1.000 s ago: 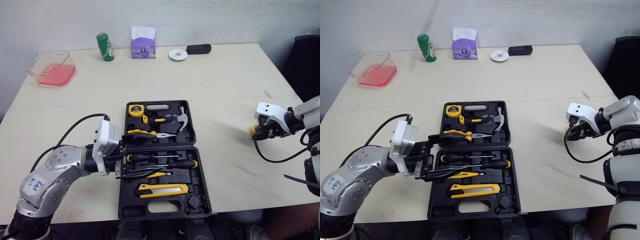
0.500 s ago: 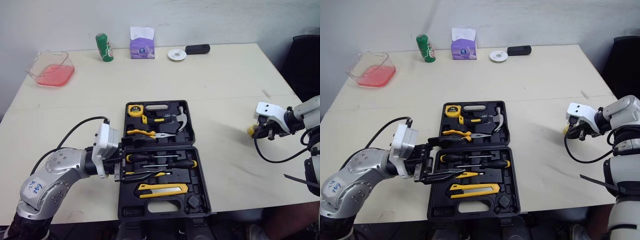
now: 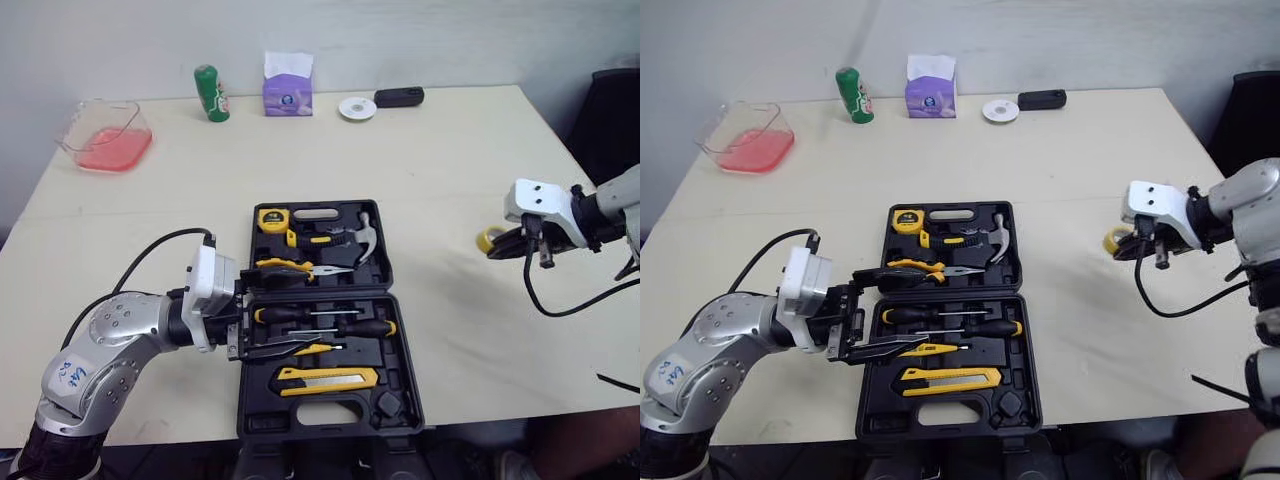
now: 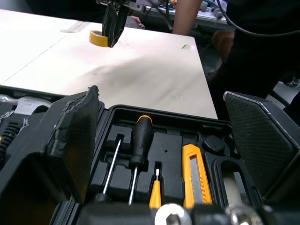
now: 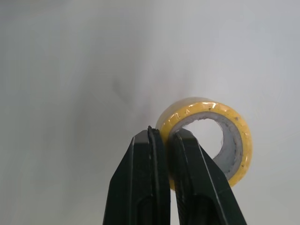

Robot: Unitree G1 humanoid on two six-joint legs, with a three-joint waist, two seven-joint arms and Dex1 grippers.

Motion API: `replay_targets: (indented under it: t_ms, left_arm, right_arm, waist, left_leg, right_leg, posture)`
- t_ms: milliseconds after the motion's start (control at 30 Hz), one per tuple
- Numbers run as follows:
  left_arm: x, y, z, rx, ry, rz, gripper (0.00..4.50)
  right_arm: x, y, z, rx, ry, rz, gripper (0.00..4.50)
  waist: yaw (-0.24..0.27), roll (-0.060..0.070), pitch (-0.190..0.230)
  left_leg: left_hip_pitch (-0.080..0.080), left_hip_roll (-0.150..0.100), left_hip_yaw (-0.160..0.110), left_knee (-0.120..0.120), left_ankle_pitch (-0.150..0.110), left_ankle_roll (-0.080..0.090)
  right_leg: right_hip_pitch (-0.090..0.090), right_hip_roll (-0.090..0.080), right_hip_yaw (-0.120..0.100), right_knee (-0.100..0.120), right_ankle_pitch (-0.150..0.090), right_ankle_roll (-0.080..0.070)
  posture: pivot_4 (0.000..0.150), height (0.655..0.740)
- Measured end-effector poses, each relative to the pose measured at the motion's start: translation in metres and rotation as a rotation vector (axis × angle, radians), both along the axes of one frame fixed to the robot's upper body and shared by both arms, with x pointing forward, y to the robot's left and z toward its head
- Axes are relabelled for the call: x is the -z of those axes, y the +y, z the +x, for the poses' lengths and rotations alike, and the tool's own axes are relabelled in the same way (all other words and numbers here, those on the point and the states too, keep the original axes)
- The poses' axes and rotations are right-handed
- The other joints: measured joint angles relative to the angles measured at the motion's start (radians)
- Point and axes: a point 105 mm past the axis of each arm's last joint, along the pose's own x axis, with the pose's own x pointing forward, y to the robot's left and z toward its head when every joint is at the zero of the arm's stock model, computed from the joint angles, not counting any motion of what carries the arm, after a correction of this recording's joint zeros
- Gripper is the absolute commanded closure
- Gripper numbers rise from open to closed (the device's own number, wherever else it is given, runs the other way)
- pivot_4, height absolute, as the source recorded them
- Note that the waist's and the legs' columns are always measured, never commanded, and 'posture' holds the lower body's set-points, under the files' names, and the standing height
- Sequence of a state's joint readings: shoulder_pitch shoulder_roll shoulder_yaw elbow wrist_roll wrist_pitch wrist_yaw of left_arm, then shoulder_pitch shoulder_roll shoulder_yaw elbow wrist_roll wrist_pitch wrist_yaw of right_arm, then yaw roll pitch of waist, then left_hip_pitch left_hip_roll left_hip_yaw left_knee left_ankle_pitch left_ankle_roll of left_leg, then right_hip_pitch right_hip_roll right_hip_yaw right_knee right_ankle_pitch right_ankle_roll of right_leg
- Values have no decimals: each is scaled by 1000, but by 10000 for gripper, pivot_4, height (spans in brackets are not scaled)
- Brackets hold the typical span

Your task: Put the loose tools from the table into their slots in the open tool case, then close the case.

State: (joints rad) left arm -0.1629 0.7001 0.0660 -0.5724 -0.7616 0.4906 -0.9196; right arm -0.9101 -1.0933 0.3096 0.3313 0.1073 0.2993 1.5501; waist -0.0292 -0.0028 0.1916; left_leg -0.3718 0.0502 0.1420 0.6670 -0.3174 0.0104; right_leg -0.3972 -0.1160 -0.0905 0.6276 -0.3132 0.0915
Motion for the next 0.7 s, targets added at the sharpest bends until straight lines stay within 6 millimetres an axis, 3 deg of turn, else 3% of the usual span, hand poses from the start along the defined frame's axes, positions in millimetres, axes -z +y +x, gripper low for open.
replay_targets:
  t_ms: [100, 267, 400, 533, 700]
  left_arm:
    - [0, -1, -1, 16, -7, 11, 0]
    - [0, -1, -2, 32, -13, 18, 0]
    - [2, 0, -2, 33, -13, 28, 0]
    - [8, 2, -2, 15, -30, 57, 0]
    - [16, 6, 0, -8, -28, 73, 0]
  right_arm:
    - [-7, 19, -21, -80, 15, -1, 44678]
    - [-1, 54, -51, -229, 85, 30, 44678]
    - [2, 67, -67, -289, 126, 45, 44678]
    - [9, 93, -96, -452, 175, 102, 44678]
    - [13, 102, -110, -522, 204, 113, 44678]
  waist:
    - [2, 0, 0]
    - [2, 0, 0]
    - [3, 0, 0]
    - [3, -1, 0]
    - [2, -1, 0]
  left_leg:
    - [0, 1, 0, -1, -1, -1]
    - [0, 1, 0, 0, -1, 0]
    - [0, 1, 0, 0, -1, 0]
    - [0, 1, 0, 0, -1, 0]
    - [0, 1, 0, 0, -2, 1]
  right_leg:
    - [0, 0, 0, -1, 0, 0]
    - [0, 0, 1, -1, 0, 0]
    - [0, 0, 2, -1, 0, 0]
    - [0, 0, 3, -1, 0, 0]
    - [0, -1, 3, -1, 0, 0]
  posture:
    - [1500, 7400]
    - [1500, 7400]
    - [1500, 7400]
    - [1500, 7400]
    - [1500, 7400]
